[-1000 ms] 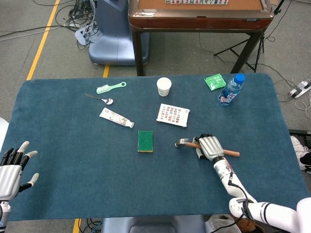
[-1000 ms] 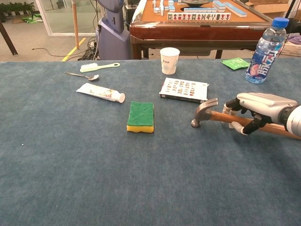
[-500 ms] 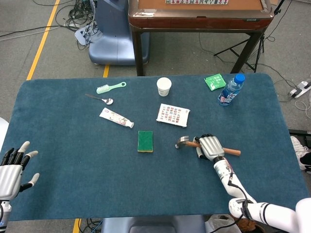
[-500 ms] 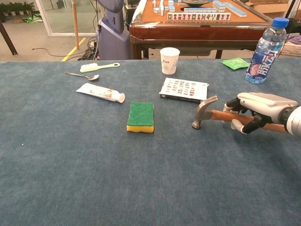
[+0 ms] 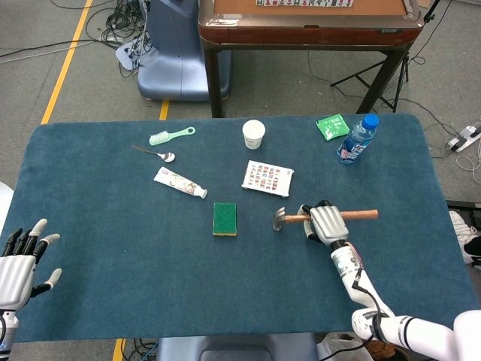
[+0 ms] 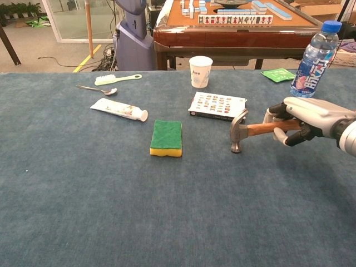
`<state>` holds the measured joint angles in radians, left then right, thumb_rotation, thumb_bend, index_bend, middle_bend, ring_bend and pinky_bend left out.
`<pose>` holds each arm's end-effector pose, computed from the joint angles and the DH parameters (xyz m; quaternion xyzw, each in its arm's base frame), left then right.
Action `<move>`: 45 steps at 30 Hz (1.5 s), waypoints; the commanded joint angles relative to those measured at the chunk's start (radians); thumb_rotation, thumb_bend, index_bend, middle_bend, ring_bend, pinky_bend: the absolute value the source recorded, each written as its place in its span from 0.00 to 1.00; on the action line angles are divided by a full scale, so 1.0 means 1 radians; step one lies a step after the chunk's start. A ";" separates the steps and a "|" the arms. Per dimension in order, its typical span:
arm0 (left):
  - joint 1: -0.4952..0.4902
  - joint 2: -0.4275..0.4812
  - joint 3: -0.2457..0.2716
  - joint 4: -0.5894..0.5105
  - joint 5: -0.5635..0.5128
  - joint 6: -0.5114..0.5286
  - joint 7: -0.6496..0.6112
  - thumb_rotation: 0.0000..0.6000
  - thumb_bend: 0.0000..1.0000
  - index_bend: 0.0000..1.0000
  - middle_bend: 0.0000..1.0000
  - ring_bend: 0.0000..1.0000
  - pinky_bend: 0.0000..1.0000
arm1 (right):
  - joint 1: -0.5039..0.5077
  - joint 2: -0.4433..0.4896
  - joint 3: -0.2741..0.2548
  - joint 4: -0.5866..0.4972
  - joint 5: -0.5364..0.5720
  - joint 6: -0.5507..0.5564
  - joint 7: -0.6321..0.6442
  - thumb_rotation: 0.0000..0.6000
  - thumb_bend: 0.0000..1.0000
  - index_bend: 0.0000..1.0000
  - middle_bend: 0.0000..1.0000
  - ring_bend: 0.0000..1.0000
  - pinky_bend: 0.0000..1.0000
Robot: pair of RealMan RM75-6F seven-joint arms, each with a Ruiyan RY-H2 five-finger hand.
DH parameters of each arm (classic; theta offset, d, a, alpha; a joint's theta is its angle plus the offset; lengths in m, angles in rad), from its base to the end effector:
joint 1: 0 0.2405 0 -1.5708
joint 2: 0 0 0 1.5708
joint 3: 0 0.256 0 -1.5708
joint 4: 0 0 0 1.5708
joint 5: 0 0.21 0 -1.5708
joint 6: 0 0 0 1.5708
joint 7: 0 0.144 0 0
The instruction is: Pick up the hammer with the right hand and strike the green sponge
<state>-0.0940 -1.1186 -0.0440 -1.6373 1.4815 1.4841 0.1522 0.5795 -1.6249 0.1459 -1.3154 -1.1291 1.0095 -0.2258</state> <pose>-0.3072 0.1822 0.1569 -0.6159 -0.3527 -0.3489 0.6120 -0.2247 -0.3233 -0.0250 0.6829 -0.4476 0.3453 0.4626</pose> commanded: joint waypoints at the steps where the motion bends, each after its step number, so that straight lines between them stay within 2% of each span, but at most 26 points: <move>1: -0.001 0.001 0.000 -0.002 -0.001 -0.002 0.001 1.00 0.24 0.25 0.07 0.10 0.03 | -0.005 -0.009 0.003 0.013 -0.025 0.015 0.028 1.00 0.76 0.60 0.67 0.46 0.27; 10: -0.003 0.004 -0.002 -0.006 -0.007 -0.007 0.006 1.00 0.24 0.25 0.07 0.09 0.03 | -0.017 -0.052 0.016 0.075 -0.109 0.083 0.126 1.00 0.79 0.66 0.72 0.55 0.47; 19: -0.006 0.007 -0.005 -0.013 -0.012 -0.009 0.017 1.00 0.24 0.25 0.07 0.09 0.03 | -0.011 -0.067 0.022 0.117 -0.173 0.102 0.209 1.00 0.80 0.70 0.76 0.61 0.65; 32: -0.007 0.017 -0.007 -0.039 -0.014 -0.006 0.041 1.00 0.24 0.24 0.07 0.09 0.03 | 0.030 -0.044 0.035 0.109 -0.250 0.111 0.219 1.00 0.81 0.74 0.82 0.68 0.78; 38: -0.004 0.020 -0.007 -0.046 -0.015 -0.001 0.049 1.00 0.24 0.24 0.07 0.09 0.03 | 0.050 -0.056 0.034 0.125 -0.273 0.102 0.240 1.00 0.82 0.74 0.83 0.69 0.79; 45: 0.003 0.023 -0.006 -0.047 -0.009 0.016 0.048 1.00 0.24 0.24 0.07 0.09 0.03 | 0.079 -0.110 0.043 0.176 -0.298 0.109 0.301 1.00 0.83 0.74 0.84 0.70 0.79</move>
<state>-0.0910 -1.0953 -0.0504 -1.6849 1.4719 1.4995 0.2005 0.6505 -1.7197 0.1850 -1.1561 -1.4214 1.1160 0.0626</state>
